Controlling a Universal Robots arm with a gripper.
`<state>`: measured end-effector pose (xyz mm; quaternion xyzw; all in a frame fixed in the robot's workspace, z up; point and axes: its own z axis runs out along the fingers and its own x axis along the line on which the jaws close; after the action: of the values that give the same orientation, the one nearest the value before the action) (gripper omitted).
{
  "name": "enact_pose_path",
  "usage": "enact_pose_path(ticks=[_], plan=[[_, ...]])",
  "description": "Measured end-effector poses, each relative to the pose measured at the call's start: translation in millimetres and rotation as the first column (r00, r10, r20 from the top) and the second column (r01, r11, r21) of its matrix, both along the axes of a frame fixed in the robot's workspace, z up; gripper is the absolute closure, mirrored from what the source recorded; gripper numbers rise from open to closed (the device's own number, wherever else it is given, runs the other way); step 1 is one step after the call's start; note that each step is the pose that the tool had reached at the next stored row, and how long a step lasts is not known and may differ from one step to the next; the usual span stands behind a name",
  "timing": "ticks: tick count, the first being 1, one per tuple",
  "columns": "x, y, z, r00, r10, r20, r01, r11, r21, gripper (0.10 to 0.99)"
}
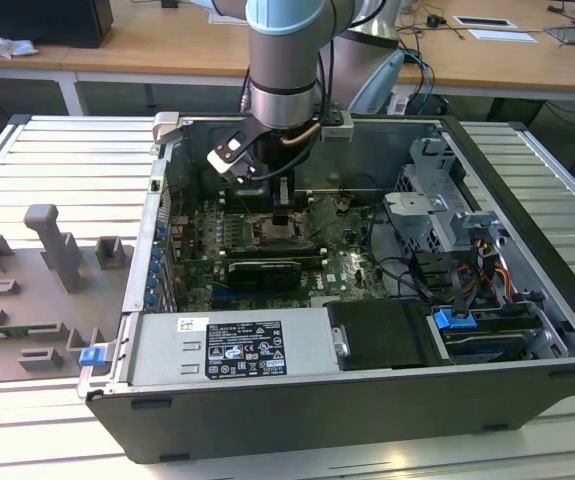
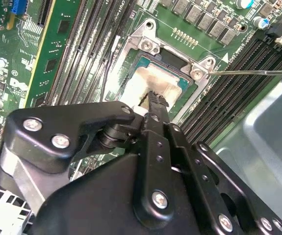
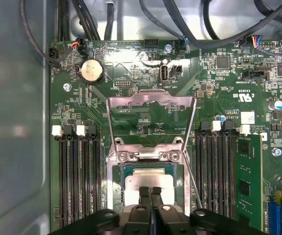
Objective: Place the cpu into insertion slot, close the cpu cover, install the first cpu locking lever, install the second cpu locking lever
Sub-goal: 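Place the cpu into insertion slot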
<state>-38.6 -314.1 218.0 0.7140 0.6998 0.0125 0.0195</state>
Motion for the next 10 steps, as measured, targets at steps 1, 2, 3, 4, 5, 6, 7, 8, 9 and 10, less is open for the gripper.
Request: enact_pose_path(ticks=[1, 2, 3, 4, 5, 6, 7, 8, 9, 10], plan=[[0.0, 0.0, 0.5, 1.0, 0.0, -0.0001, 0.0, 1.0, 0.0, 0.98], [0.0, 0.0, 0.9, 1.0, 0.0, -0.0002, 0.0, 1.0, 0.0, 0.98], [0.0, 0.0, 1.6, 1.0, 0.0, -0.0004, 0.0, 1.0, 0.0, 0.98], [0.0, 0.0, 2.0, 1.0, 0.0, -0.0005, 0.0, 1.0, 0.0, 0.98], [0.0, 0.0, 2.8, 1.0, 0.0, -0.0006, 0.0, 1.0, 0.0, 0.98], [0.0, 0.1, 3.2, 1.0, 0.0, -0.0005, 0.0, 1.0, 0.0, 0.98], [0.0, 0.0, 3.7, 1.0, 0.0, -0.0007, 0.0, 1.0, 0.0, 0.98], [0.0, 0.0, 4.0, 1.0, 0.0, -0.0008, 0.0, 1.0, 0.0, 0.98], [0.0, 0.0, 4.4, 1.0, 0.0, -0.0007, 0.0, 1.0, 0.0, 0.98], [0.0, 0.0, 4.8, 1.0, 0.0, -0.0007, 0.0, 1.0, 0.0, 0.98]])
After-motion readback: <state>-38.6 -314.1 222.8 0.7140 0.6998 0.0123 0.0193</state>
